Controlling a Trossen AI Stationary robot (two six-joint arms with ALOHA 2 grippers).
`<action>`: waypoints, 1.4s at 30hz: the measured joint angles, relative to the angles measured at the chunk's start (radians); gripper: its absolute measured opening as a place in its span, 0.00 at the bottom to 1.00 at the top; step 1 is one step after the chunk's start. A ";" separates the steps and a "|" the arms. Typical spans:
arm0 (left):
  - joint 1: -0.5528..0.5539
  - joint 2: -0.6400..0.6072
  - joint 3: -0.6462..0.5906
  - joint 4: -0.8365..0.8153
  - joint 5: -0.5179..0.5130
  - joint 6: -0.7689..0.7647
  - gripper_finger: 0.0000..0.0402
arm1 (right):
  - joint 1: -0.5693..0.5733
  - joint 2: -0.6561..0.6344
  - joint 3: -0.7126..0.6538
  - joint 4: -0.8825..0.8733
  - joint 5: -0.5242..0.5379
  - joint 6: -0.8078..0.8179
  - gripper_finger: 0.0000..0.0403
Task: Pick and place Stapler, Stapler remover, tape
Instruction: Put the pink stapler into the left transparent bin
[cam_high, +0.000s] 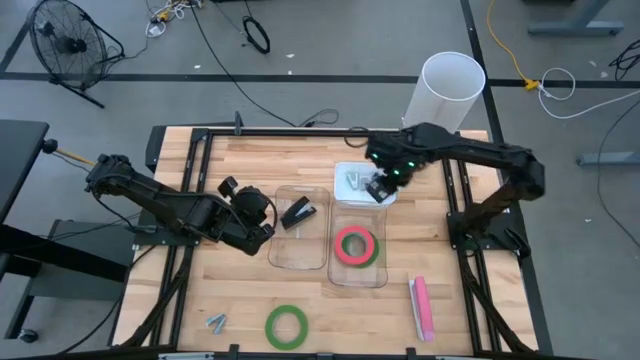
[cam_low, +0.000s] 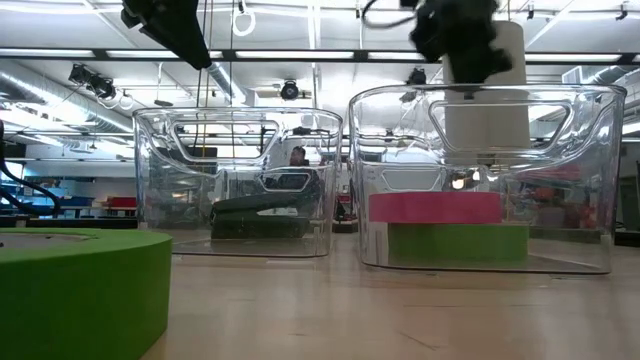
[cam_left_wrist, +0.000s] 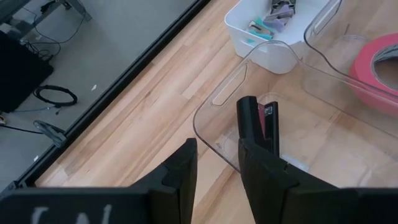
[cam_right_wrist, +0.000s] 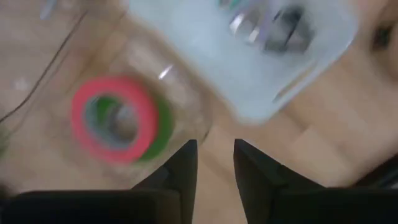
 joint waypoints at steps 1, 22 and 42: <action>0.000 0.000 0.000 0.000 0.000 0.000 0.30 | 0.024 -0.019 0.000 -0.021 -0.020 0.033 0.26; 0.000 0.000 0.000 0.001 0.024 -0.043 0.30 | 0.865 -0.110 -0.002 -0.165 -0.030 0.982 0.25; -0.001 0.000 0.000 0.001 0.052 -0.059 0.30 | 1.058 0.086 -0.002 -0.050 -0.037 1.188 0.60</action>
